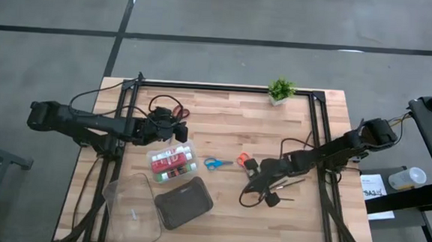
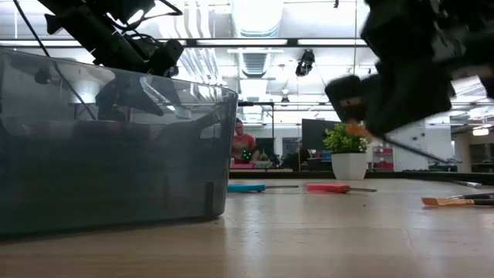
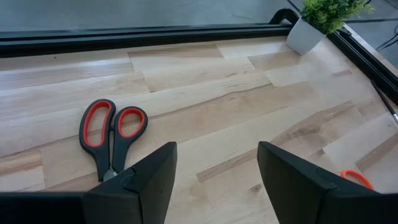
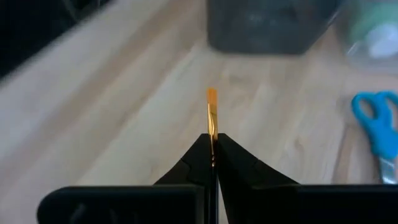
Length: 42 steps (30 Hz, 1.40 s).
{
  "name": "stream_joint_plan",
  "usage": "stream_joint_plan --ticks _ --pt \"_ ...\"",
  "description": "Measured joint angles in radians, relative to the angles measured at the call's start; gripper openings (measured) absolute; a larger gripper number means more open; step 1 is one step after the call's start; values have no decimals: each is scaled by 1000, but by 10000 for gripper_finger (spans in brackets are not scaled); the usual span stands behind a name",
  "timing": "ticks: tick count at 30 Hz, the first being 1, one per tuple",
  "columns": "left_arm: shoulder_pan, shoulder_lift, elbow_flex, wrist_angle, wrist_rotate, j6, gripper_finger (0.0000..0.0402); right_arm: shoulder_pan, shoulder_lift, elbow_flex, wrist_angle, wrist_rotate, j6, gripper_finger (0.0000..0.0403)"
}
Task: Pick & Place Paint Supplies
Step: Put the top gold paint brush into the black transparent bin
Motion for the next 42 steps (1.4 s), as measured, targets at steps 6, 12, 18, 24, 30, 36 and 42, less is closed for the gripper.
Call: stream_joint_plan --ticks 6,12,18,24,30,36,42 --pt "0 0 0 0 0 0 232 0 -24 89 -5 -2 23 14" --pt "0 0 0 0 0 0 232 0 22 202 -2 21 -30 14" --pt "0 0 1 -2 0 0 232 0 127 347 -42 27 -33 14" --pt "0 0 1 -6 0 0 232 1 290 587 -204 76 -38 14" --pt "0 0 1 -6 0 0 232 12 461 821 -341 107 -130 14" --pt "0 0 1 -7 0 0 232 18 571 989 -434 109 -183 14" --pt "0 0 1 -8 0 0 232 18 623 1069 -453 101 -207 14"
